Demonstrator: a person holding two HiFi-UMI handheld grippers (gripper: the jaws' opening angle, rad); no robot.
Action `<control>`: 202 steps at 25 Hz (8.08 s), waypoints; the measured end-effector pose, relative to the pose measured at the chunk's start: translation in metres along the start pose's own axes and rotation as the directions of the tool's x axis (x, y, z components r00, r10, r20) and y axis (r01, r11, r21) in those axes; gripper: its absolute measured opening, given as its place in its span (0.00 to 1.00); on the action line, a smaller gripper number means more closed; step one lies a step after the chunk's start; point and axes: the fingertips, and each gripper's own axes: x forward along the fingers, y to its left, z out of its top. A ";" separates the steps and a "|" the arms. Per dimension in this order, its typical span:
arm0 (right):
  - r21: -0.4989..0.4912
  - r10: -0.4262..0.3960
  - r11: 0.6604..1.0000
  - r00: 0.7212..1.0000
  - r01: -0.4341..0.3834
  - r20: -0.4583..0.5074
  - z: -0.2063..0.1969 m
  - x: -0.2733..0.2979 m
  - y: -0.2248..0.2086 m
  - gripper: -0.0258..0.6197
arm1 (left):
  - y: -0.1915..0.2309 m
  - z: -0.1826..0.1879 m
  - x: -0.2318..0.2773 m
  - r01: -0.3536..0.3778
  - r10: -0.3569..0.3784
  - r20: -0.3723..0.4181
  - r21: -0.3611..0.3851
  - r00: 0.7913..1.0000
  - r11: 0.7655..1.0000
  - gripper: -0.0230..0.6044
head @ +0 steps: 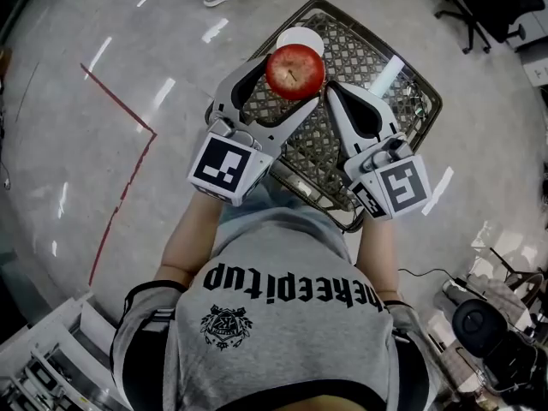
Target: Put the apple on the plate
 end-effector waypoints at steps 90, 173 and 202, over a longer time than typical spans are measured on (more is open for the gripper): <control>0.163 -0.462 0.837 0.834 0.522 -0.303 -0.146 0.144 -0.126 0.04 | 0.131 -0.190 0.181 0.477 -0.485 -0.236 -0.094 0.842 0.874 0.67; 0.154 -0.439 0.838 0.815 0.523 -0.378 -0.177 0.121 -0.117 0.04 | 0.124 -0.319 0.196 0.429 -0.437 -0.417 -0.120 0.797 0.896 0.72; 0.126 -0.267 0.944 0.931 0.304 -0.251 -0.107 0.123 -0.050 0.04 | 0.107 -0.137 0.090 0.299 -0.312 -0.164 -0.099 0.936 0.949 0.08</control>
